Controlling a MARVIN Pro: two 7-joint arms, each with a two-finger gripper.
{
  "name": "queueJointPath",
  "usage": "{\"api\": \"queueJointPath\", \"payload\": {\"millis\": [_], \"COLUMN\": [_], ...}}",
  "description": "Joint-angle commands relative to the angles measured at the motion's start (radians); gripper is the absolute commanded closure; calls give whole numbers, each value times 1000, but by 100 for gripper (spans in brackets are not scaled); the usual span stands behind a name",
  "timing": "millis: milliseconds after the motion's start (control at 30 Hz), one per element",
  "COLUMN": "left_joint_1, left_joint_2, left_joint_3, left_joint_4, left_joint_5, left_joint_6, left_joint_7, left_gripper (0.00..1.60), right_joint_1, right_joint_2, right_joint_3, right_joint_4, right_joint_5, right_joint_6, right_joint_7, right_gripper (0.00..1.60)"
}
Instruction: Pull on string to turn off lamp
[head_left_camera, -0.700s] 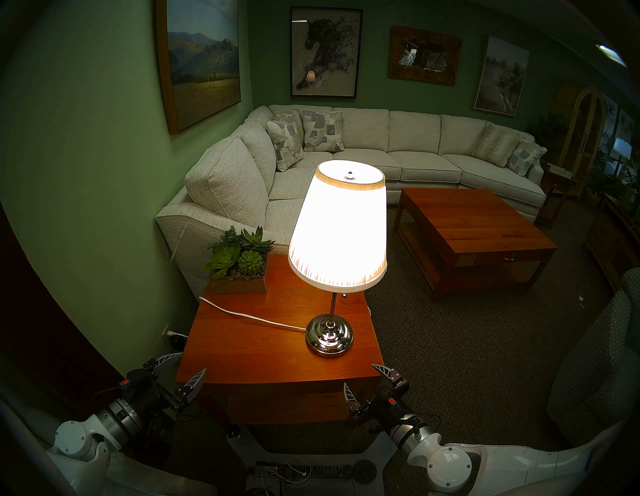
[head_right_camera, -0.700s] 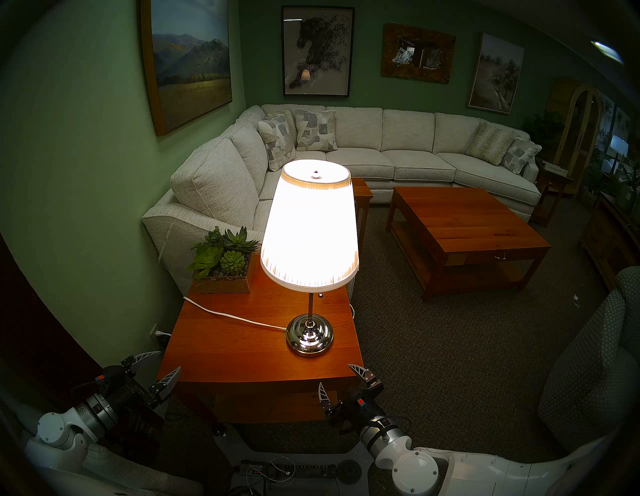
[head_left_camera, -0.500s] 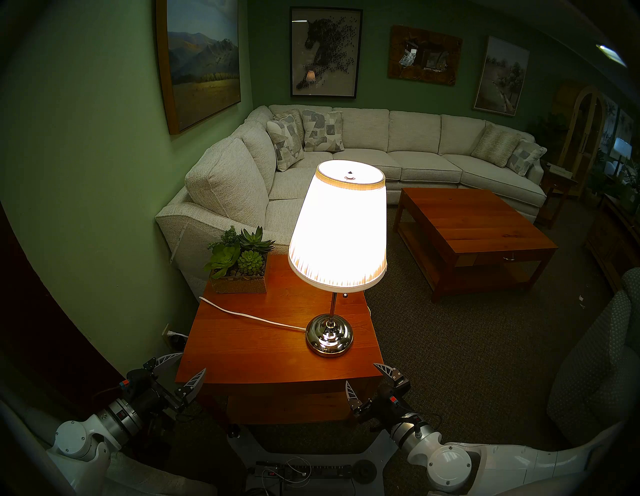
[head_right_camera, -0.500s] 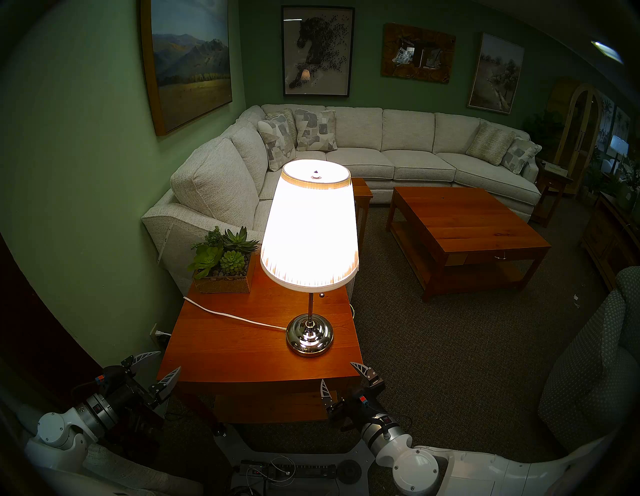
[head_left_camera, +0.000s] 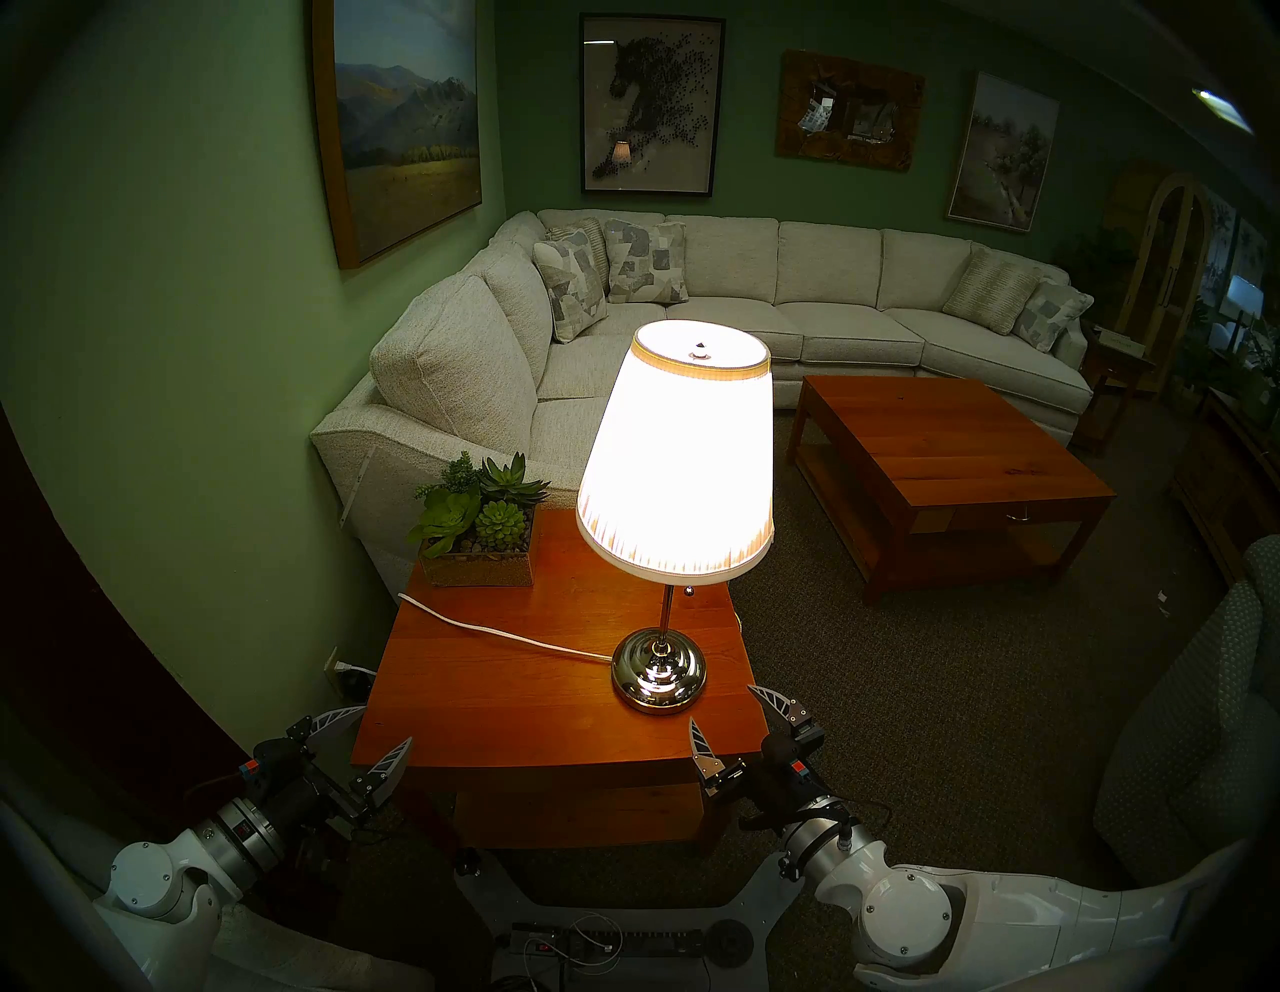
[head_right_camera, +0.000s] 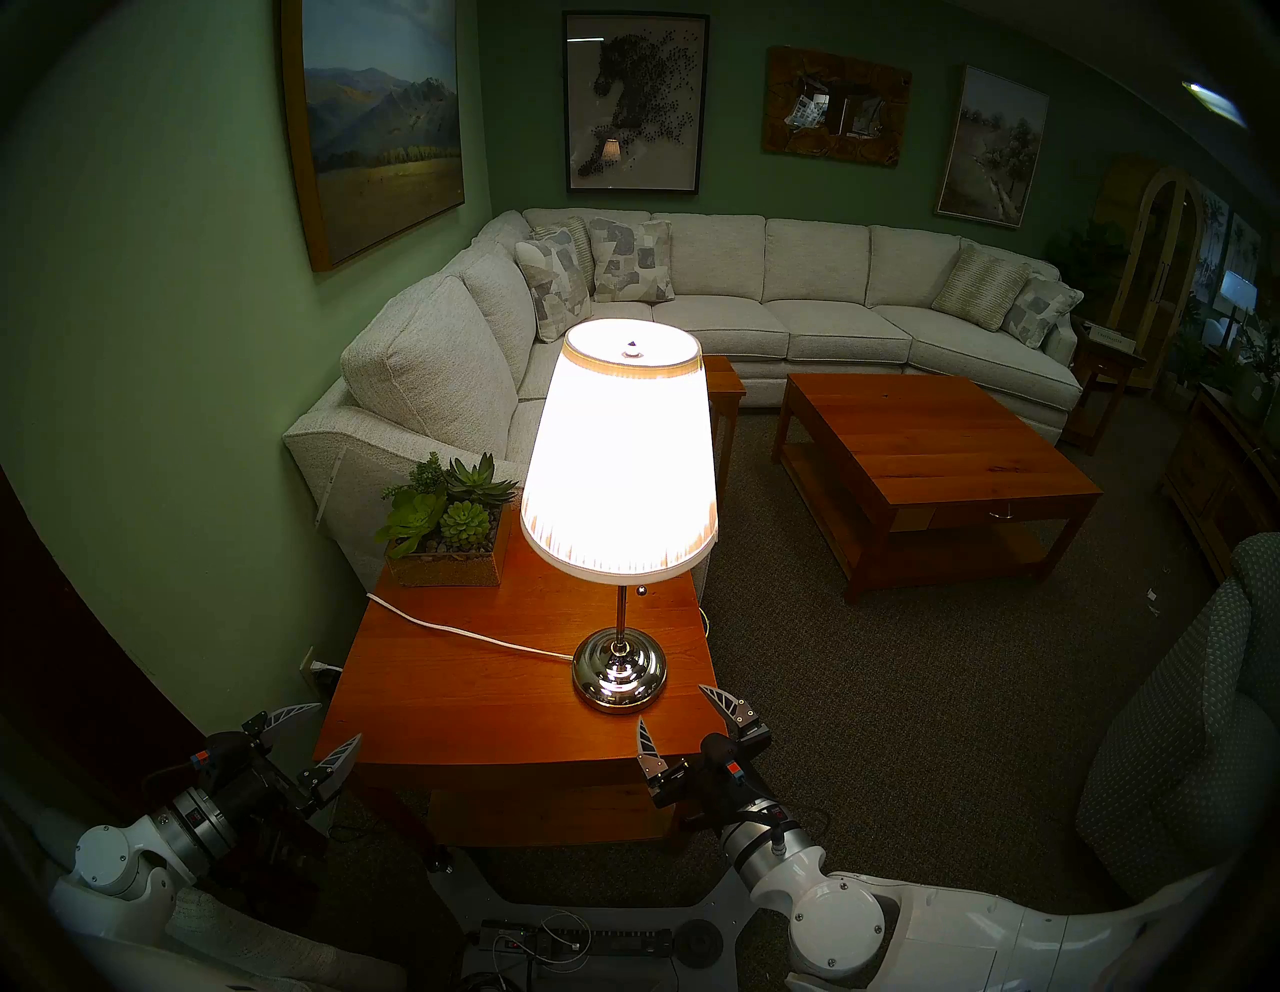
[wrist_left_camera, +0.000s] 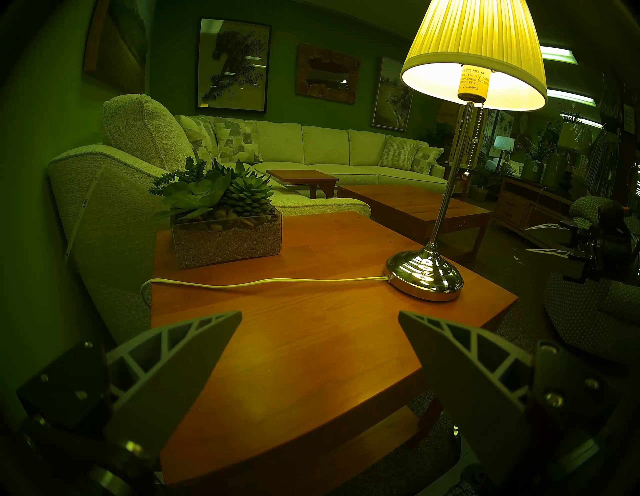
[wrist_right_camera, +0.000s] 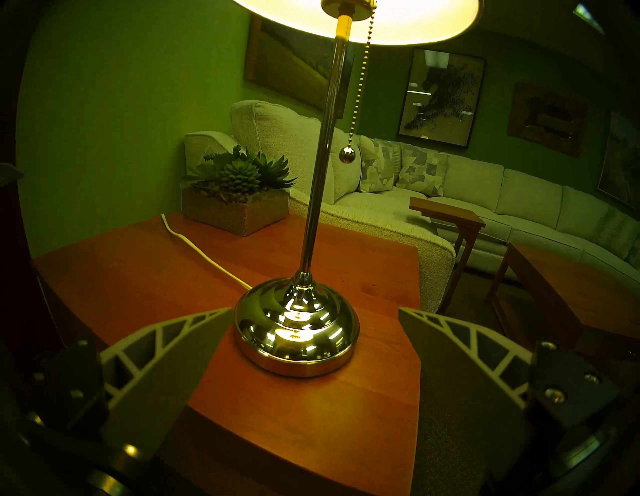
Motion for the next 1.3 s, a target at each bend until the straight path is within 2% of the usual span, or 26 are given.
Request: {"api": "queueJointPath", "payload": {"millis": [0,167,333,867,1100,1267], "left_joint_1": [-3,-3,-3,-3,-3,-3], "left_joint_2": [2,2,2,2,2,2], "left_joint_3": [-7,-7,-7,-7,-8,-8], "left_joint_4": [-17,-17,-16,-17,-17,-17], "left_joint_5": [-3,-3,-3,-3,-3,-3], "left_joint_6": [-4,-4,-4,-4,-4,-4], "left_joint_7": [-1,-1,-2,-2,-2,-2], "left_gripper": [0,0,0,0,0,0], "right_joint_1": [44,73,107,208,229,222], "right_joint_2": [-22,-42,-57,-169,-178,-166], "right_joint_3": [31,49,69,89,103,106], "right_joint_4": [-24,-10,0,108,124,93], "right_joint_5": [-10,-6,6,27,34,22], "right_joint_6": [-33,-52,-40,-11,-19,-15], "right_joint_7": [1,13,32,123,144,143], "right_gripper": [0,0,0,0,0,0]}}
